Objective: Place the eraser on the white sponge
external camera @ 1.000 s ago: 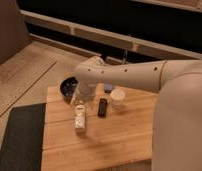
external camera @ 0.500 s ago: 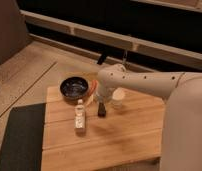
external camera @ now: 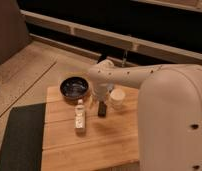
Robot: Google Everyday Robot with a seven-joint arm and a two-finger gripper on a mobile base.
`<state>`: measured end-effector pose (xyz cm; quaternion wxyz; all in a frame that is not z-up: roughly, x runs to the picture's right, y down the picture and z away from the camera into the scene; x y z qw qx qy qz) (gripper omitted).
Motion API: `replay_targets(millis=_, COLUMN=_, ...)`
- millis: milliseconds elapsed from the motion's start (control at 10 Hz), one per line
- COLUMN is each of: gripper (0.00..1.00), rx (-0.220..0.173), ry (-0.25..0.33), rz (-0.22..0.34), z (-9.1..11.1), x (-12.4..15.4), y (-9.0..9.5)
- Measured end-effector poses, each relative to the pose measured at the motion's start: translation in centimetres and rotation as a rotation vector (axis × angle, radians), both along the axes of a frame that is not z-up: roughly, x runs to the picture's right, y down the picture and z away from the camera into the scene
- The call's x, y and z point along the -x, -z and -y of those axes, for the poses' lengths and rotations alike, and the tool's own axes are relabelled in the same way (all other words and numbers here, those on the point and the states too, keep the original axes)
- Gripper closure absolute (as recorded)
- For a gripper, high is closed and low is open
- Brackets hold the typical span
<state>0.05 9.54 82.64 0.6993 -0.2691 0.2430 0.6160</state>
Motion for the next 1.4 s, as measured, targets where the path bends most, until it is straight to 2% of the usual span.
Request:
replay_targets(millis=200, gripper=0.35, rx=-0.014, ry=0.005, rz=-0.028, z=1.2, x=0.6, y=-0.1)
replay_targets(millis=600, gripper=0.35, rx=-0.013, ry=0.005, rz=-0.033, z=1.1, x=0.4, y=-0.1)
replay_targets(millis=1100, gripper=0.35, rx=-0.028, ry=-0.047, rz=-0.09, z=0.7, x=-2.2, y=-1.1)
replay_targets(millis=1400, gripper=0.35, rx=-0.019, ry=-0.056, rz=-0.097, z=0.1, x=-2.6, y=-1.5)
